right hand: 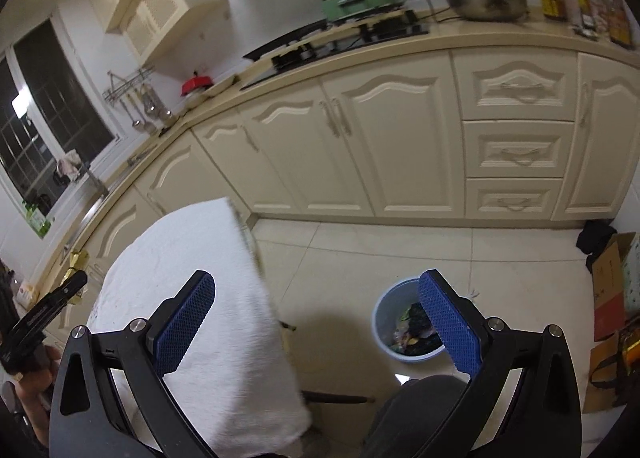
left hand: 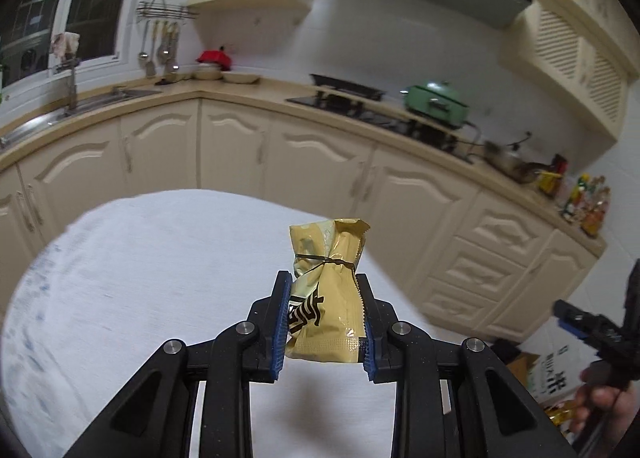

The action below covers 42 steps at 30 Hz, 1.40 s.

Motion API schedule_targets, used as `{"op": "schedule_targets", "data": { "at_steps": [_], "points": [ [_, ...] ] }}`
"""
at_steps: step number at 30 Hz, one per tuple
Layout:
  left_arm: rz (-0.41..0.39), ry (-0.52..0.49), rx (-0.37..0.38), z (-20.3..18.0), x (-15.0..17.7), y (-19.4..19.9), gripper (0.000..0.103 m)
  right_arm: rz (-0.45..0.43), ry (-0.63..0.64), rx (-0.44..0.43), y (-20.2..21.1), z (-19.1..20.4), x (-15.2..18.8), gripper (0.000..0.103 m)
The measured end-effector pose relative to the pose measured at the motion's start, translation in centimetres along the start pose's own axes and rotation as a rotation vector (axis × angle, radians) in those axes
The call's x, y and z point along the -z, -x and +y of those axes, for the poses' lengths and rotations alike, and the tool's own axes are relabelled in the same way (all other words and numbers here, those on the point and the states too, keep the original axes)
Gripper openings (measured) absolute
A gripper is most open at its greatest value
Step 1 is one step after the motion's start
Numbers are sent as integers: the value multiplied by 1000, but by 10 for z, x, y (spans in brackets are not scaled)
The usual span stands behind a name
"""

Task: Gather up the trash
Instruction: 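Carry the yellow wrapper into the blue bin with the left tool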

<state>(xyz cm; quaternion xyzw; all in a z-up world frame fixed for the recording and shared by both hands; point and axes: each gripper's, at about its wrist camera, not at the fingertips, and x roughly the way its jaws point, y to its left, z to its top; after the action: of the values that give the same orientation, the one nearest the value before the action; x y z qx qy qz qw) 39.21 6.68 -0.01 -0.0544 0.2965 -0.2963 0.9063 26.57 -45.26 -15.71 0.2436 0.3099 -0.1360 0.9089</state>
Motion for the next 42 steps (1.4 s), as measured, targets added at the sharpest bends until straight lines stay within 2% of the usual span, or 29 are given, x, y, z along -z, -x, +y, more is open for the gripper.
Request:
{"op": "schedule_targets", "data": {
  "at_steps": [4,9,15,18,22,27,33,38,42],
  "points": [
    [-6,-11,70,-49,17,-6,26,-27,-33,18,3,-55,-13,103],
    [21,-72,121,-115,46,-45,26,6,-55,59,-26,-127,-18,103],
    [116,-116,129,-190,69,-142,26,96,-90,104,-97,-210,-9,103],
    [178,-119,127,-212,83,-211,26,159,-116,131,-146,-252,1,103],
    [290,-117,105,-219,111,-308,26,253,-142,178,-218,-302,22,101],
    [380,-101,27,-201,146,-422,26,381,-162,227,-319,-353,64,97],
    [513,-104,-33,-178,198,-550,26,562,-215,285,-449,-408,147,80],
    [602,-100,-77,-164,242,-637,26,646,-293,294,-524,-448,198,76],
    [659,-97,-113,-151,273,-691,26,688,-331,288,-575,-464,229,73]
  ]
}}
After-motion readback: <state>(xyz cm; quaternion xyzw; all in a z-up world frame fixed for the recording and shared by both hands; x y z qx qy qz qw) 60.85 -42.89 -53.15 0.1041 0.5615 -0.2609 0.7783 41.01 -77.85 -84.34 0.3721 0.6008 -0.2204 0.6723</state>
